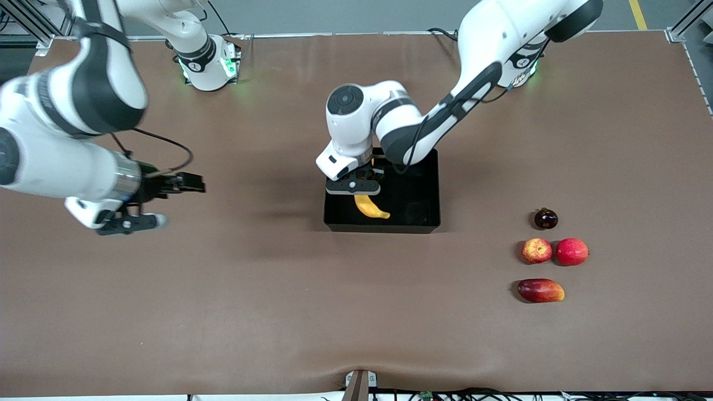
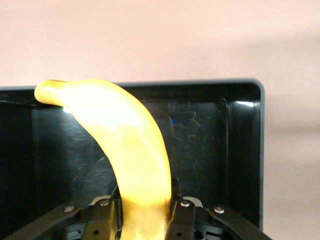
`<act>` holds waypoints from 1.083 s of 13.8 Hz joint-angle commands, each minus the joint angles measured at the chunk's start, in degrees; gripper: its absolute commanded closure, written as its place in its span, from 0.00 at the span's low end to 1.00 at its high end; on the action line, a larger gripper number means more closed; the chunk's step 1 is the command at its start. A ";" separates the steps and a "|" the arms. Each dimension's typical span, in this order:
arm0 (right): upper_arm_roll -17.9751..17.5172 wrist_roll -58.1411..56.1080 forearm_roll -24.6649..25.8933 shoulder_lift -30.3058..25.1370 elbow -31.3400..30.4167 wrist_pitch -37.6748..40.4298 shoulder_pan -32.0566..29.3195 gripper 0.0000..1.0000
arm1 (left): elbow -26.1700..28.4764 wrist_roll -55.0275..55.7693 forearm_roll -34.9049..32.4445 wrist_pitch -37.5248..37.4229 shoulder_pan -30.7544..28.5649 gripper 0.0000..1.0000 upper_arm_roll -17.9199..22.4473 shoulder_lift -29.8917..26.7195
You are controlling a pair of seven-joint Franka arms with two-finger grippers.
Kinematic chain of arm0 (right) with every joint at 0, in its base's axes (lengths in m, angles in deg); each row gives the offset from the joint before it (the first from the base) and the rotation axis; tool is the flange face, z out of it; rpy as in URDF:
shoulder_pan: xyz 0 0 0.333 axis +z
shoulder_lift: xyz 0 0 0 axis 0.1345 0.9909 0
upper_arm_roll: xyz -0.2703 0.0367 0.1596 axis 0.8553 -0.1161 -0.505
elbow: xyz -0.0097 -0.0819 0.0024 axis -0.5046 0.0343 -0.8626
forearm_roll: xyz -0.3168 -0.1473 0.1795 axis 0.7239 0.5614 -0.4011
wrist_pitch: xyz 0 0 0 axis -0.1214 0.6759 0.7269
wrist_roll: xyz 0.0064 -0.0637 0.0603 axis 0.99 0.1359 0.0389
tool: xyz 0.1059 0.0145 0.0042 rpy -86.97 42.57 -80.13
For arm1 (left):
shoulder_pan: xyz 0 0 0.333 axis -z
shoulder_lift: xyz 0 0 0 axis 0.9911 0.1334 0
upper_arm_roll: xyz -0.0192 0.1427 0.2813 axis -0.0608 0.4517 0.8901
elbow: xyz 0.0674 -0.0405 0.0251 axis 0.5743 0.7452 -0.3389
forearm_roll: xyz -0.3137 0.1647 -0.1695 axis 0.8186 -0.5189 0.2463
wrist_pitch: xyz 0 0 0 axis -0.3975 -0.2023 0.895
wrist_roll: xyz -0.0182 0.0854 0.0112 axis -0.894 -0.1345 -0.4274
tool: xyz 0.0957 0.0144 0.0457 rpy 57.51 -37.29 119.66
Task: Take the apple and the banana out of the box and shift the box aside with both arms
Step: 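Carry the banana toward the fruits while the right gripper grasps the tray rim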
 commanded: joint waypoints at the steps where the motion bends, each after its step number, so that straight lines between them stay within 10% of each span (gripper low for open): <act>1: 0.50 4.08 -1.15 3.63 0.50 -3.72 4.38 0.00 | 0.87 -8.87 6.23 -4.87 -5.14 1.00 -0.39 -7.17; 5: 0.41 6.91 -1.24 9.26 0.50 -11.18 10.45 0.00 | 2.27 -25.39 15.31 -11.28 -15.59 1.00 -0.39 -11.32; 15: 0.50 21.23 -0.98 17.62 -3.89 -27.62 26.37 0.00 | 19.13 -43.70 7.14 -2.30 -31.78 1.00 -0.39 -11.85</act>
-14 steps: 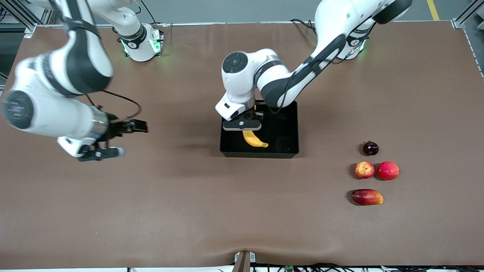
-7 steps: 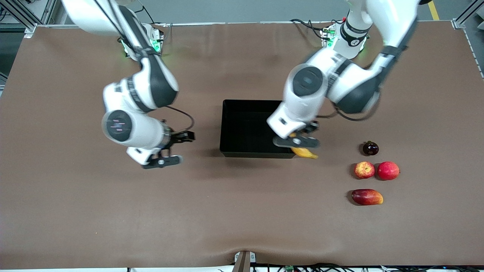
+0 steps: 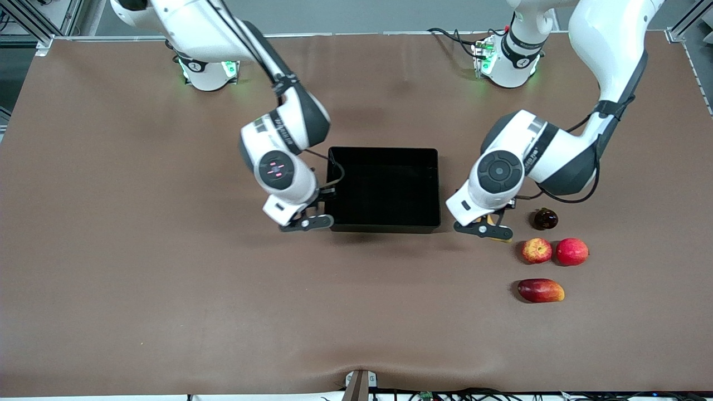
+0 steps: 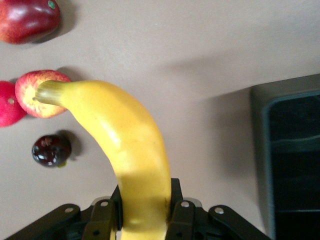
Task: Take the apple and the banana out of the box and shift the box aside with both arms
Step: 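Carry the banana toward the fruits while the right gripper grasps the tray rim, then lower the banana beside the apples while the right gripper drags the tray away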
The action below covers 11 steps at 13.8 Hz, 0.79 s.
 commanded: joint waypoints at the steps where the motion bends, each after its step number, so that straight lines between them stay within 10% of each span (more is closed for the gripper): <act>1: 0.68 1.91 -0.28 1.00 -0.68 -2.49 2.24 0.13 | 7.45 -5.04 -1.23 10.88 -4.20 1.00 -0.65 -1.63; 6: 0.68 1.30 -0.19 0.30 -4.20 0.48 2.59 0.97 | 16.16 -12.15 -5.79 28.05 -9.91 1.00 -0.56 -0.50; 11: 0.85 2.09 -0.45 -0.40 -3.41 1.82 1.36 1.00 | 21.26 -19.12 -7.91 38.60 -14.58 1.00 -0.47 1.70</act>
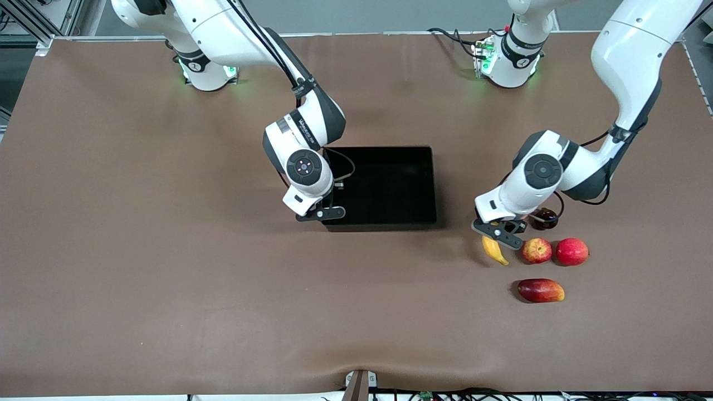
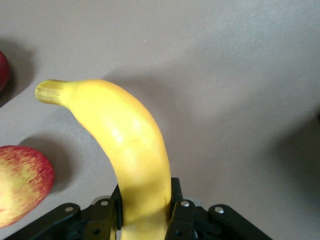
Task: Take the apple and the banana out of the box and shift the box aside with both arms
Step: 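Lower the banana beside the apples while the right gripper drags the tray away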
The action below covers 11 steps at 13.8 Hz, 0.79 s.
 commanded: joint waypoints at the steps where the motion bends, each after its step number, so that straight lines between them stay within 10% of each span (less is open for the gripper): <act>1: -0.04 0.10 -0.32 -2.17 -0.35 1.66 -1.55 1.00 | 2.14 -0.72 -1.81 3.96 -1.93 1.00 -0.65 0.45; 11: 3.04 -6.83 2.31 -13.68 -1.14 15.90 -19.73 1.00 | 2.05 1.39 -4.26 6.25 -5.18 1.00 -0.21 3.96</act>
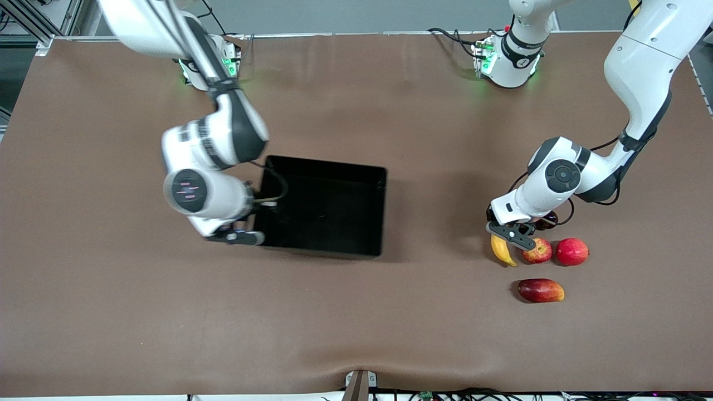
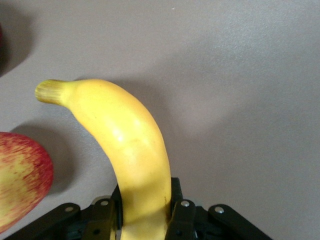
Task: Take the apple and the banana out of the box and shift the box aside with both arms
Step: 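Lower the banana beside the apples while the right gripper drags the tray away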
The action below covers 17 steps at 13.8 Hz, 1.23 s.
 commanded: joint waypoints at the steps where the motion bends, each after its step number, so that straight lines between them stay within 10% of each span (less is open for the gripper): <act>1: 0.08 -5.39 0.30 -3.36 -2.46 2.31 -6.76 1.00 | 0.09 1.61 -3.27 1.29 -1.00 1.00 -0.52 0.90; 8: 0.17 -28.94 1.00 -3.45 -6.58 0.83 -26.45 1.00 | -0.96 1.88 -6.18 1.38 -0.91 0.92 0.88 1.95; 10: 0.17 -33.25 5.02 -3.27 -8.51 -1.79 -29.97 1.00 | -1.32 1.88 -6.62 1.38 -0.91 0.00 0.88 1.87; 17: 0.17 -49.09 5.48 -2.83 -19.85 -17.36 -41.24 1.00 | -1.75 12.15 -4.87 -3.78 -0.91 0.00 -3.15 -8.84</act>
